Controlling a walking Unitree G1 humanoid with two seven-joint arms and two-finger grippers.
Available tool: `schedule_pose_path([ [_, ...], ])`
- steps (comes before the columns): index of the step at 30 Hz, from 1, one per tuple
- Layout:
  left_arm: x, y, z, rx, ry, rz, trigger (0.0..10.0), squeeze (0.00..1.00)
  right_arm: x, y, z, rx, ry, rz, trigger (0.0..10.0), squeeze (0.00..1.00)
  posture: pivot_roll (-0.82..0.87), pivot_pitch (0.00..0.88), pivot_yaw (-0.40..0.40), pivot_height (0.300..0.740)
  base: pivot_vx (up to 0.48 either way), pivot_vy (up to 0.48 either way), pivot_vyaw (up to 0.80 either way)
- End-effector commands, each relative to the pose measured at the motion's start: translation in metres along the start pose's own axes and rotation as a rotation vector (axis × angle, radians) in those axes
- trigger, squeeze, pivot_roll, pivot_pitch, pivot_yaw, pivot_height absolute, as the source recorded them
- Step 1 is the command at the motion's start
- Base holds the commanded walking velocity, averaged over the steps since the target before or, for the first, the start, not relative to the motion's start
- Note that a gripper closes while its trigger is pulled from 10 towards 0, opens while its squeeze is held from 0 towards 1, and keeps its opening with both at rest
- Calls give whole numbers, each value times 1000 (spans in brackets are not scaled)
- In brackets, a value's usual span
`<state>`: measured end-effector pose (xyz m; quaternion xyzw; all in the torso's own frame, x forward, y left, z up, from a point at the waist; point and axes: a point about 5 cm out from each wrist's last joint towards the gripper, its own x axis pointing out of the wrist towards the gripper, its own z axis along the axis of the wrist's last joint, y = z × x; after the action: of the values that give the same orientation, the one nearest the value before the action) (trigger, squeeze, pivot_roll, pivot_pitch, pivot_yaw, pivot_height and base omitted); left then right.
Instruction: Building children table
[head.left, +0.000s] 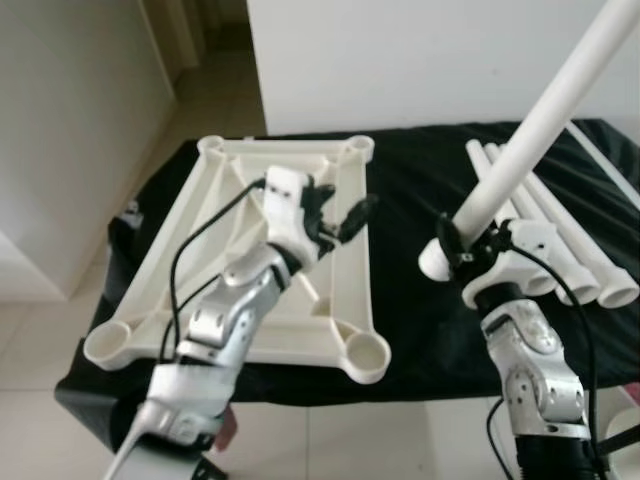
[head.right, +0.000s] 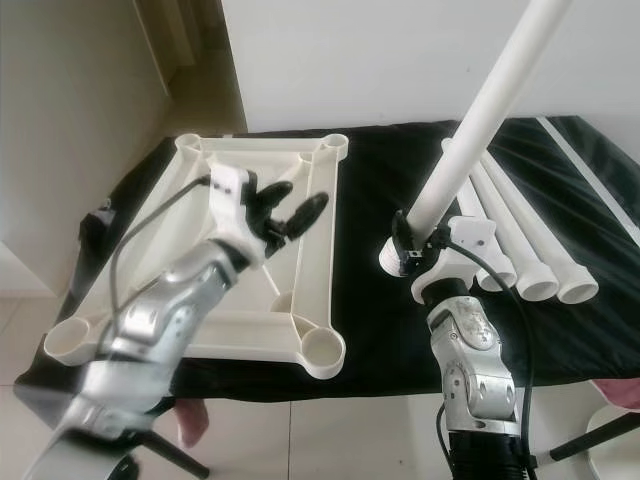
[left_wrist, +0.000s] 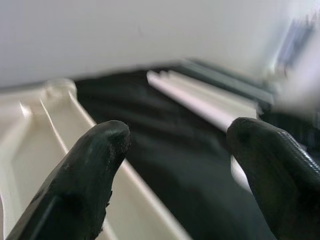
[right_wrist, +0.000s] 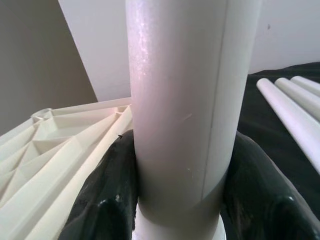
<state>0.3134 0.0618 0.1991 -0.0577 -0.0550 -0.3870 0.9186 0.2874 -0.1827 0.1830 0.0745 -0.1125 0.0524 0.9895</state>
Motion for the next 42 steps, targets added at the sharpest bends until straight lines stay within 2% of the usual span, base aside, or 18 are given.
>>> schedule_pose_path([
  [1,-20,-33,-13,67,103,-644,10000,0,2,-2,1,-9,5,-6,10000,0,-1,0,51,740,0,0,0],
  [4,-40,-33,-27,74,207,-699,10000,0,3,-5,0,-23,11,-16,10000,0,0,0,50,740,0,0,0],
  [7,-43,-33,-28,76,221,-699,10000,0,3,-5,1,-23,11,-16,10000,0,1,0,49,740,0,0,0],
  [14,-60,-22,-39,115,312,-659,10000,0,3,-6,0,-30,15,-17,10000,0,7,0,46,740,0,0,0],
  [18,-62,-21,-40,118,329,-652,10000,0,3,-6,0,-31,17,-17,10000,0,7,0,46,740,0,0,0],
  [21,-72,-14,-50,183,411,-639,10000,0,3,-5,-1,-35,23,-13,10000,0,12,0,44,740,0,0,0],
  [22,-72,-14,-50,183,411,-639,10000,0,3,-5,-1,-35,23,-13,10000,0,12,0,44,740,0,0,0],
  [23,-77,-9,-58,233,463,-631,10000,0,3,-5,-1,-38,26,-11,10000,0,12,0,44,740,0,0,0],
  [24,-77,-9,-58,233,463,-631,10000,0,3,-5,-1,-38,26,-11,10000,0,12,0,44,740,0,0,0],
  [25,-81,-5,-64,273,506,-637,10000,0,3,-5,-1,-41,28,-11,10000,0,12,0,44,740,0,0,0],
  [28,-84,-1,-71,291,550,-638,10000,0,4,-5,-1,-43,29,-10,10000,0,11,0,47,740,0,0,0],
  [30,-88,4,-79,356,600,-645,10000,0,4,-5,-2,-45,31,-12,10000,0,8,0,48,740,0,0,0],
  [34,-89,10,-87,396,658,-617,10000,0,3,-6,-3,-53,36,-14,10000,0,7,0,48,740,0,0,0],
  [38,-89,11,-89,427,669,-623,10000,0,3,-6,-3,-57,39,-17,10000,0,7,0,48,740,0,0,0],
  [40,-72,4,-85,425,600,-607,10000,0,4,-6,-3,-60,39,-18,10000,0,9,0,48,740,0,0,0],
  [41,-72,4,-85,425,600,-607,10000,0,4,-6,-3,-60,39,-18,10000,0,9,0,48,740,0,0,0],
  [42,-60,-1,-84,434,562,-605,10000,0,5,-6,-3,-61,40,-20,10000,0,10,0,45,740,0,0,0],
])
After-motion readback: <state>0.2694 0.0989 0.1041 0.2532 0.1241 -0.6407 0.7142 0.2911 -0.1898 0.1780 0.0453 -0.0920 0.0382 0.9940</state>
